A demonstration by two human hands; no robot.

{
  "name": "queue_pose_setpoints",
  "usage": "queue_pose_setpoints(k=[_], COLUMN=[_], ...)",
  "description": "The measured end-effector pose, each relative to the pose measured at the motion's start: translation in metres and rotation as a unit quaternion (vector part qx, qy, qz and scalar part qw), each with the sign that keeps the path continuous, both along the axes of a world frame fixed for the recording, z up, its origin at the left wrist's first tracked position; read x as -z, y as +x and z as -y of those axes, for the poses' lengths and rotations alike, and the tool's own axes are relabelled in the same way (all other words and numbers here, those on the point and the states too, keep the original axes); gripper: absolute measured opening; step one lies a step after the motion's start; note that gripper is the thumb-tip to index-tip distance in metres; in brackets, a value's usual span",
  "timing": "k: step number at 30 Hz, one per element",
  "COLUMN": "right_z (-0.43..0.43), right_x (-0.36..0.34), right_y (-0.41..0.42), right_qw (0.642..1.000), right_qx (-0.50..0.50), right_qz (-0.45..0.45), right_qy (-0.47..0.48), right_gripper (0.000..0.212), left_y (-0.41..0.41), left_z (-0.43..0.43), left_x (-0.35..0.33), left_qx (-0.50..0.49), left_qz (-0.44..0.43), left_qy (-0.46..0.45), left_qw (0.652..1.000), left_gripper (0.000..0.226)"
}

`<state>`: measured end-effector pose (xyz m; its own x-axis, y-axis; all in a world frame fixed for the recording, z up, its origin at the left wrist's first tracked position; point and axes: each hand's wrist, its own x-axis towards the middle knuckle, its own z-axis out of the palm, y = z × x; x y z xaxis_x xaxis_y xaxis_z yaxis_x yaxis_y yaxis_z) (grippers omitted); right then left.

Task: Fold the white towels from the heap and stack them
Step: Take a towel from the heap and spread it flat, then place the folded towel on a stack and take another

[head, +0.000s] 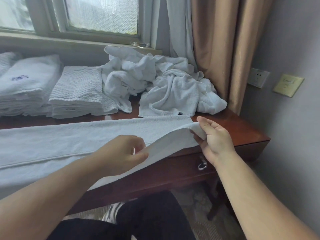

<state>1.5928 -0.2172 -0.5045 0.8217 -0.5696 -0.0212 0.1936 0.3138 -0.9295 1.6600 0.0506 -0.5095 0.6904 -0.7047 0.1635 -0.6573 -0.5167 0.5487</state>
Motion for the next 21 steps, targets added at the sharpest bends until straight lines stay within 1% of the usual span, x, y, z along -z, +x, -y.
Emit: queue_pose_setpoints(k=[4,5,6,8,9,11,12,14,16,17,18,20,21], right_z=[0.009,0.012,0.015,0.023,0.026,0.027,0.025,0.023,0.026,0.029,0.031,0.040,0.045], right_x=[-0.006,-0.006,-0.006,-0.005,-0.003,-0.001,0.000,0.001,0.001,0.001,-0.001,0.002,0.003], right_y=[0.009,0.011,0.011,0.010,0.010,0.012,0.015,0.022,0.031,0.036,0.040,0.051,0.057], right_qw=[1.000,0.999,0.998,0.992,0.989,0.982,0.978,0.962,0.921,0.895,0.864,0.786,0.757], right_qx=[-0.021,-0.036,-0.058,-0.121,-0.147,-0.179,-0.174,-0.108,-0.005,0.043,0.080,0.138,0.156], right_qz=[-0.007,-0.008,-0.007,-0.008,-0.012,-0.026,-0.042,-0.089,-0.126,-0.133,-0.138,-0.140,-0.135], right_qy=[0.013,0.021,0.034,0.039,0.020,-0.056,-0.105,-0.235,-0.368,-0.425,-0.477,-0.587,-0.620], right_gripper=[0.012,0.017,0.027,0.055,0.062,0.062,0.058,0.044,0.026,0.015,0.011,0.032,0.037], left_y=[0.017,0.022,0.026,0.036,0.041,0.052,0.058,0.071,0.082,0.089,0.095,0.108,0.114], left_z=[0.003,0.005,0.008,0.012,0.015,0.019,0.022,0.026,0.030,0.033,0.035,0.040,0.044], left_x=[-0.003,-0.005,-0.007,-0.013,-0.016,-0.021,-0.023,-0.025,-0.025,-0.024,-0.024,-0.022,-0.022], left_qx=[-0.088,-0.105,-0.119,-0.141,-0.149,-0.161,-0.164,-0.161,-0.144,-0.134,-0.127,-0.113,-0.106], left_qz=[-0.015,-0.022,-0.022,0.004,0.027,0.075,0.097,0.141,0.174,0.189,0.202,0.208,0.205], left_qy=[0.011,0.010,0.009,0.014,0.021,0.037,0.051,0.080,0.094,0.098,0.103,0.114,0.118], left_qw=[0.996,0.994,0.993,0.990,0.988,0.983,0.980,0.974,0.970,0.968,0.966,0.965,0.966], left_gripper=[0.024,0.024,0.024,0.025,0.024,0.018,0.015,0.015,0.016,0.016,0.015,0.014,0.014])
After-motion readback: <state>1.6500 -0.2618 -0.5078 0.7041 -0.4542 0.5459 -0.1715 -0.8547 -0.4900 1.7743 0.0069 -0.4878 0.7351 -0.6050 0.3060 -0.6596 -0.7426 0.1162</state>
